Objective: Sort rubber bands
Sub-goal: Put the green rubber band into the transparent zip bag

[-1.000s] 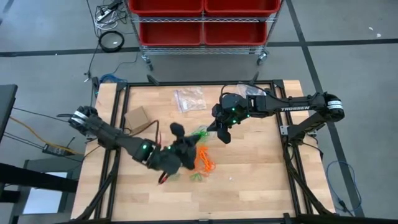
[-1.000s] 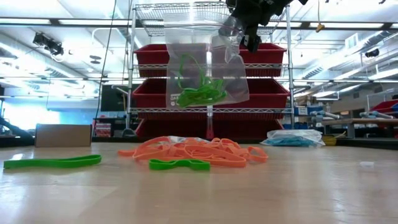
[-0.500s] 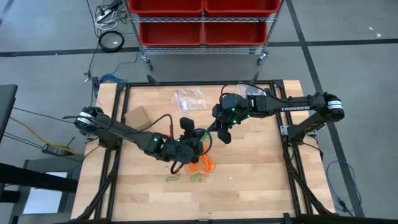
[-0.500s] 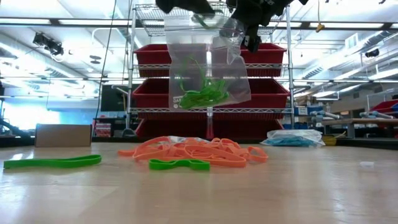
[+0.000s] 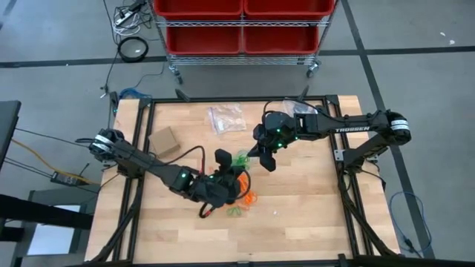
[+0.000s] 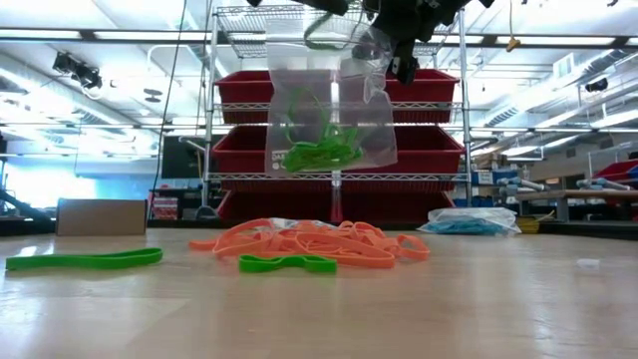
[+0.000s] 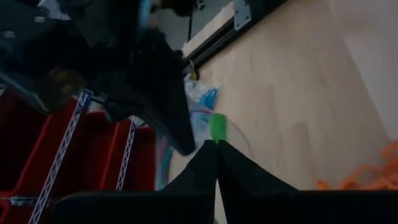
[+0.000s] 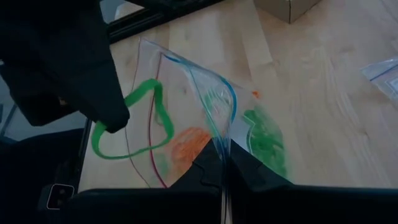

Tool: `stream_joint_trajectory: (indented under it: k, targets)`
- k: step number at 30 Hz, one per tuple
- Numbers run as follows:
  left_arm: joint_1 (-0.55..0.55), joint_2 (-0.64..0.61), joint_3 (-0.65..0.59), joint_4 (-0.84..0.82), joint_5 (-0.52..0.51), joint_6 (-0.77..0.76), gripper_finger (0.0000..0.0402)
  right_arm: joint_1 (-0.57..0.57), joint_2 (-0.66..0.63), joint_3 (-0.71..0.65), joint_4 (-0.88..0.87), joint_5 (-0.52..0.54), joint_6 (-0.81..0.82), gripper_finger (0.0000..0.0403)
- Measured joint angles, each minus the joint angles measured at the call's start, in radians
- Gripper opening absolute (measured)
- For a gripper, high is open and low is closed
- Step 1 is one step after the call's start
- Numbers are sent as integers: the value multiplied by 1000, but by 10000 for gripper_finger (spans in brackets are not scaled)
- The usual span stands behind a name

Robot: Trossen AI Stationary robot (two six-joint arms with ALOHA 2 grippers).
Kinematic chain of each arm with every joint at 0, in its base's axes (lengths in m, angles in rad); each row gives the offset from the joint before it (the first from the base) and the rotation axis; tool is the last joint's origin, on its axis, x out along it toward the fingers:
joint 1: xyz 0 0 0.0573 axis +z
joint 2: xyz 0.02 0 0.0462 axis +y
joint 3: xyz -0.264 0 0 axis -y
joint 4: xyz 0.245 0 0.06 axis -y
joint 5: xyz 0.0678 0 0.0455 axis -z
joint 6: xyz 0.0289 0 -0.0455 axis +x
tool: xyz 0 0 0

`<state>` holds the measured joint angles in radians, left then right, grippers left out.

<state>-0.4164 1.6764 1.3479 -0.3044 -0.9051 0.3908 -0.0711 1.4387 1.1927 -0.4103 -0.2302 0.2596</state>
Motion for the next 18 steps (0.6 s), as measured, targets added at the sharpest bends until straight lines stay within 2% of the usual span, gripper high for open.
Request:
stream_joint_trajectory:
  k: [7, 11, 14, 18]
  targets:
    - [3, 0, 0, -72, -21, -105, 95, 0, 0, 0, 2, 0, 0, 0]
    - [1, 0, 0, -83, -117, -135, 138, 0, 0, 0, 3, 0, 0, 0]
    - [-14, -7, 0, -83, -142, -143, 159, 0, 0, 0, 2, 0, -1, 0]
    - [-56, -24, 0, -110, -136, -232, 175, 0, 0, 0, -4, 0, -1, 0]
